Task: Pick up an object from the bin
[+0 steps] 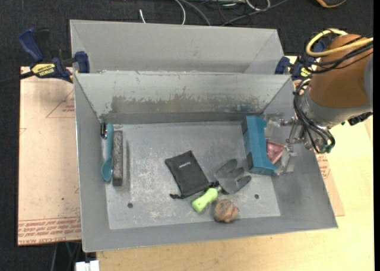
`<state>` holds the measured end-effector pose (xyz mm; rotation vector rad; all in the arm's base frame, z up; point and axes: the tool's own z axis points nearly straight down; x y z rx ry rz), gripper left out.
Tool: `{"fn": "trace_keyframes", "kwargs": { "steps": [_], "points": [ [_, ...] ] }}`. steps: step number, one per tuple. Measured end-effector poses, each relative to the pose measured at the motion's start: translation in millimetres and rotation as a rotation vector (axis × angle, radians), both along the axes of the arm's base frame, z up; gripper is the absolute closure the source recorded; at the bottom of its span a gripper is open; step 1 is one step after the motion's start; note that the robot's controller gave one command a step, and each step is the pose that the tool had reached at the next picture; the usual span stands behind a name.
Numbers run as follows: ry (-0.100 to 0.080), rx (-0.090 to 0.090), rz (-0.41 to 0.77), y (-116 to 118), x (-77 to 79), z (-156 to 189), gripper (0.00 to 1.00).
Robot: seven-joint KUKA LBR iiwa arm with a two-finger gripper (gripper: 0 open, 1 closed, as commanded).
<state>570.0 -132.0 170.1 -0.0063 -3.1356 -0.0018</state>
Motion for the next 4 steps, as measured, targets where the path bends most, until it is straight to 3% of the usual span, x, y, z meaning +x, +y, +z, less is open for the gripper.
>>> {"fn": "trace_keyframes", "kwargs": {
  "steps": [1,2,3,4],
  "points": [
    [-0.008,-0.001,0.003,0.5,1.7,4.9,0.00],
    [-0.011,-0.002,0.026,49.1,-36.4,-51.4,0.00],
    [-0.017,-0.005,-0.005,51.1,-80.8,-75.4,0.00],
    [-0.012,-0.001,0.052,118.4,-71.2,-96.2,0.00]
  ]
}}
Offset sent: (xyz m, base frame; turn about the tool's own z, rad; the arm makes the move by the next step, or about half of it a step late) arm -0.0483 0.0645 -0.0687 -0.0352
